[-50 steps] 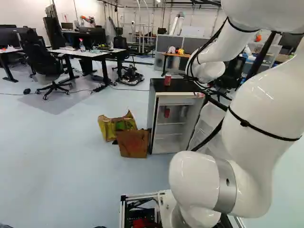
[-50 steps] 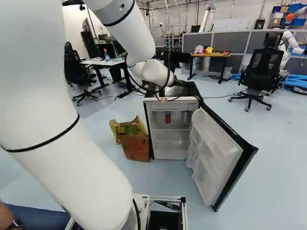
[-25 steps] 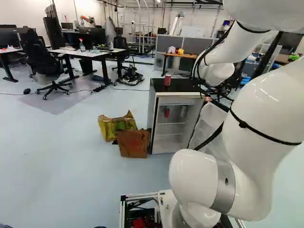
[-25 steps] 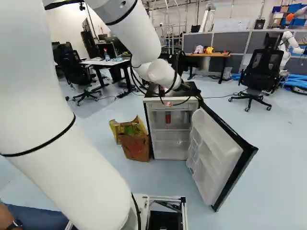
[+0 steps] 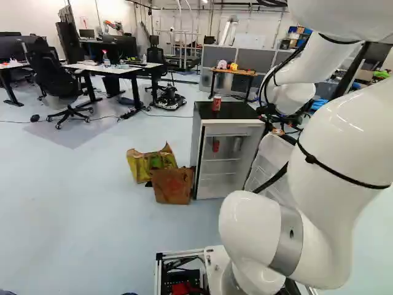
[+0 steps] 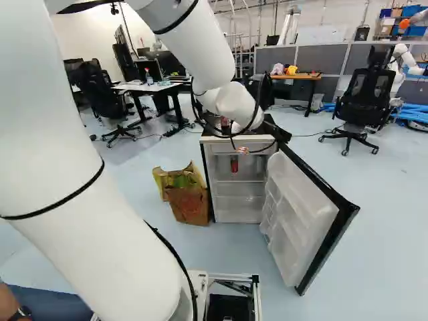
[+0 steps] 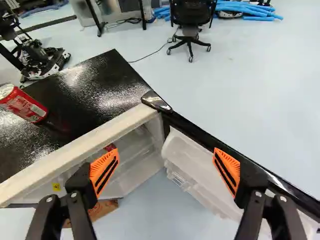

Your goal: Grab a drink from the fridge

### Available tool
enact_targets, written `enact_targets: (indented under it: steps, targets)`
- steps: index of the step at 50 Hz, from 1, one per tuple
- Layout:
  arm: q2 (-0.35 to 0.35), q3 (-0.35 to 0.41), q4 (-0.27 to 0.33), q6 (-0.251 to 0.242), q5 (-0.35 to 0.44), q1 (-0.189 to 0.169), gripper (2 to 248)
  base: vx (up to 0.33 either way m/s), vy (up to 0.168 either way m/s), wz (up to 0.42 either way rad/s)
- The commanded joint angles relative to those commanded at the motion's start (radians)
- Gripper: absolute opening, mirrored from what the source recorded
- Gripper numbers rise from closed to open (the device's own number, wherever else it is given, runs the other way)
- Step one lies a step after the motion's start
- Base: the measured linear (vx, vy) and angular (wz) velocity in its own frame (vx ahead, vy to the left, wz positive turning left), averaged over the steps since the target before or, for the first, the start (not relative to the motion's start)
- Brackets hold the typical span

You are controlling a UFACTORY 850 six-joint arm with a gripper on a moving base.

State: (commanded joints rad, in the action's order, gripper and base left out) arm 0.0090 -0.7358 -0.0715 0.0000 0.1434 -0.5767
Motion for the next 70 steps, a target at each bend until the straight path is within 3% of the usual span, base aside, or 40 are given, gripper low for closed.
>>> enact_targets:
  steps: [30,70]
  targets:
    - [-0.050,-0.051,0.000,0.000,-0.059,-0.100,247,0.000,0.000,0.000]
    - [-0.181,-0.193,0.000,0.000,-0.140,-0.197,247,0.000,0.000,0.000]
